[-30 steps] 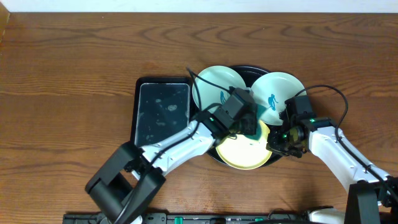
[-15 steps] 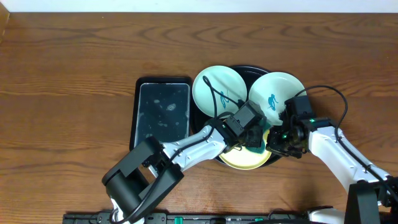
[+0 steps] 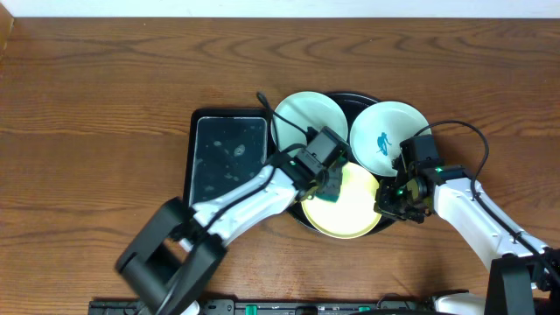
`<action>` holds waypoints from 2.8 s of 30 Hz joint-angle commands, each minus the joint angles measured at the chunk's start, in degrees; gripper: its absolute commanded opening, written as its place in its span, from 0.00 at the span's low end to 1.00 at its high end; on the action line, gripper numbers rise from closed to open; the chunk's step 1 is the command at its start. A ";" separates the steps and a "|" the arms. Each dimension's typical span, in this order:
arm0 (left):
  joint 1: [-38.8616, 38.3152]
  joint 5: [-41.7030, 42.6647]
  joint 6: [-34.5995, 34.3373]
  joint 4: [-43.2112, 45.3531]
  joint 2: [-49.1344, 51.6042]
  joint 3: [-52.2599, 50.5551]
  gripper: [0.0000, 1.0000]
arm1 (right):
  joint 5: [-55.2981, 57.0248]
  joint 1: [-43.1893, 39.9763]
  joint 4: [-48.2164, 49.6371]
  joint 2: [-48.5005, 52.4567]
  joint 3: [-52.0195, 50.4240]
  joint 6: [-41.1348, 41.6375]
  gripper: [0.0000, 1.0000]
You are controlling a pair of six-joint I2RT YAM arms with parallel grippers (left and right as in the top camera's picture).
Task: Clean dirty plates on tray and stack at the side
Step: 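Scrub the yellow plate with the sponge while the right gripper holds its rim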
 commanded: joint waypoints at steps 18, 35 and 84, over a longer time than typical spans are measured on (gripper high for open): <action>-8.13 3.50 -5.90 16.61 5.16 0.20 0.08 | 1.25 0.09 -0.85 -0.44 -0.31 0.61 0.01; 0.24 -7.50 2.75 0.79 2.45 0.22 0.08 | 1.25 0.09 -0.90 -0.44 -0.31 0.61 0.01; 0.37 -12.17 16.11 4.37 0.81 0.22 0.07 | 1.25 0.09 -1.55 -0.44 -0.31 0.59 0.01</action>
